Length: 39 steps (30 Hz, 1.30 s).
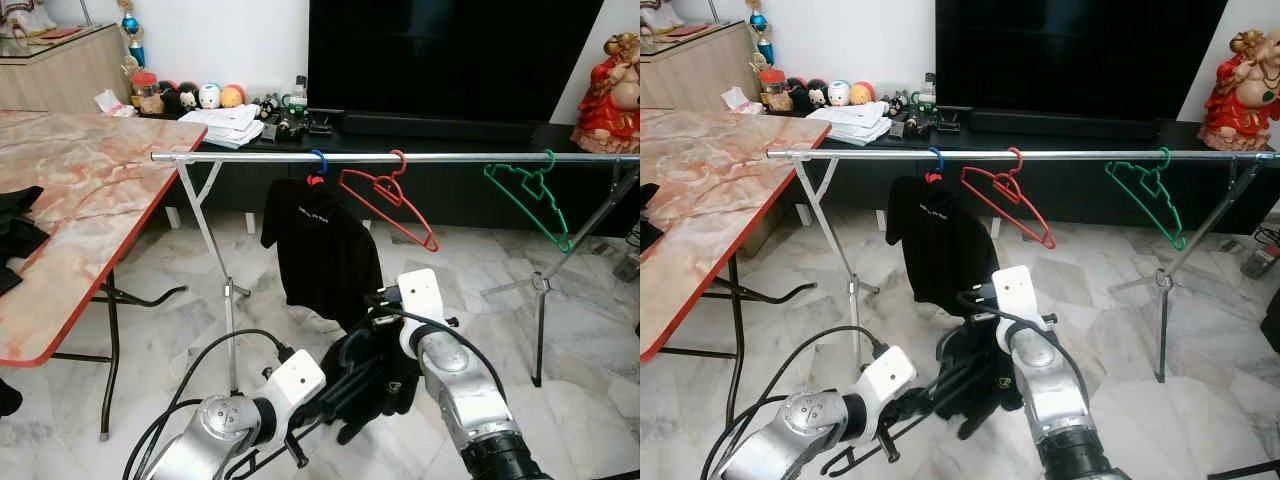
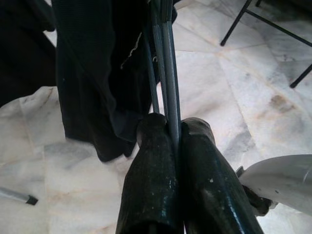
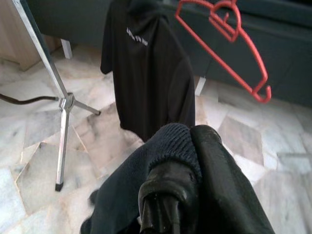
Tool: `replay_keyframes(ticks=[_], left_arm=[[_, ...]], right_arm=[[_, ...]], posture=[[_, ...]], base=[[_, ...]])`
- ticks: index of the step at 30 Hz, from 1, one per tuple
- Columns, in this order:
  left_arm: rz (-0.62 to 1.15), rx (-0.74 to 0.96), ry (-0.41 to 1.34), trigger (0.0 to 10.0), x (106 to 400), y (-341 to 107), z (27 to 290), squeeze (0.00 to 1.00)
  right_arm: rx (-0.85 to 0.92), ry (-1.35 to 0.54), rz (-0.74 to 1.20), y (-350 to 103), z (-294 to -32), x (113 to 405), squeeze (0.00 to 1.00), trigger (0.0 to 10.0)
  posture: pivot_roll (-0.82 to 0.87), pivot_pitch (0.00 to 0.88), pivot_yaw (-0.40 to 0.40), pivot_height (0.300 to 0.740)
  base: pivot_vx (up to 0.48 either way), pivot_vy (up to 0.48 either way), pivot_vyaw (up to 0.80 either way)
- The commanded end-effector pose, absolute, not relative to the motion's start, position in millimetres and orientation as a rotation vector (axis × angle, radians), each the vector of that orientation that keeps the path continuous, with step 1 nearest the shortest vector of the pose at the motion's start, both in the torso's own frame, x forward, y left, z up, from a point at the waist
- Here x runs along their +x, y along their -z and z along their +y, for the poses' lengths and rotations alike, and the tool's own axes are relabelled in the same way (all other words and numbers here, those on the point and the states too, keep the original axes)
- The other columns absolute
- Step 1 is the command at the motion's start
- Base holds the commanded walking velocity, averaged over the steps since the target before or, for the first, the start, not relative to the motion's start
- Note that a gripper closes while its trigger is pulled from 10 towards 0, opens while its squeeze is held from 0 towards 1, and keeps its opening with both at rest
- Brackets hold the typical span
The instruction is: Hang hanger
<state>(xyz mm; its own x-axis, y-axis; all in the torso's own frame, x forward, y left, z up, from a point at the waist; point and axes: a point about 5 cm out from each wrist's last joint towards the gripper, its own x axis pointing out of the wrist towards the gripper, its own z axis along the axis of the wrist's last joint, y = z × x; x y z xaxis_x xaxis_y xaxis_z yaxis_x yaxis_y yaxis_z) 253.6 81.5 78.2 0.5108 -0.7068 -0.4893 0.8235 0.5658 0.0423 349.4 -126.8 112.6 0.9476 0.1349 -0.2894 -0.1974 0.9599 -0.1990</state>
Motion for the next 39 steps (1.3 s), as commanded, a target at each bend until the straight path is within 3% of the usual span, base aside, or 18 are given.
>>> replay_keyframes(ticks=[1,9,15,18,25,28,30,39], left_arm=[[0.434,0.284,0.988,10.0,250.5,-82.3,78.1,0.0],[0.363,0.233,0.951,10.0,258.8,-91.4,77.7,0.0],[0.303,0.201,0.8,10.0,275.9,-96.6,80.3,0.0],[0.291,0.164,0.706,10.0,283.7,-98.0,83.4,0.0],[0.31,0.126,0.71,10.0,281.9,-92.2,79.1,0.0],[0.325,0.116,0.73,10.0,279.5,-89.2,75.7,0.0],[0.322,0.105,0.729,10.0,279.9,-89.1,73.1,0.0],[0.32,0.083,0.745,10.0,283.1,-89.1,67.4,0.0]], right_arm=[[-0.26,-0.21,0.202,-128.5,-123.0,356.2,0.0,10.0],[-0.241,-0.325,0.172,-130.6,-111.8,352.6,0.0,10.0],[-0.172,-0.42,0.142,-136.1,-100.7,344.9,0.0,10.0],[-0.157,-0.4,0.159,-133.1,-103.3,343.3,0.0,10.0],[-0.112,-0.262,0.204,-128.0,-124.2,343.7,0.0,10.0],[-0.06,-0.311,0.213,-131.2,-123.9,341.7,0.0,10.0],[-0.106,-0.49,0.222,-134.6,-117.2,332.6,0.0,10.0],[-0.335,-0.679,0.227,-138.1,-129.8,318.6,0.0,10.0]], posture=[[0.05,0.0,-0.022,0.74],[0.04,0.0,-0.02,0.74],[0.04,0.0,-0.02,0.74],[0.04,0.0,-0.021,0.74],[0.04,0.0,-0.019,0.74],[0.04,0.0,-0.021,0.74],[0.03,0.0,-0.02,0.74],[0.02,0.0,-0.013,0.74]], base=[[0.0,0.0,0.0],[0.0,0.0,0.0],[0.0,0.0,0.0],[0.0,0.0,0.0],[0.0,0.0,0.0],[0.0,0.0,0.0],[0.0,0.0,0.0],[0.0,0.0,0.0]])
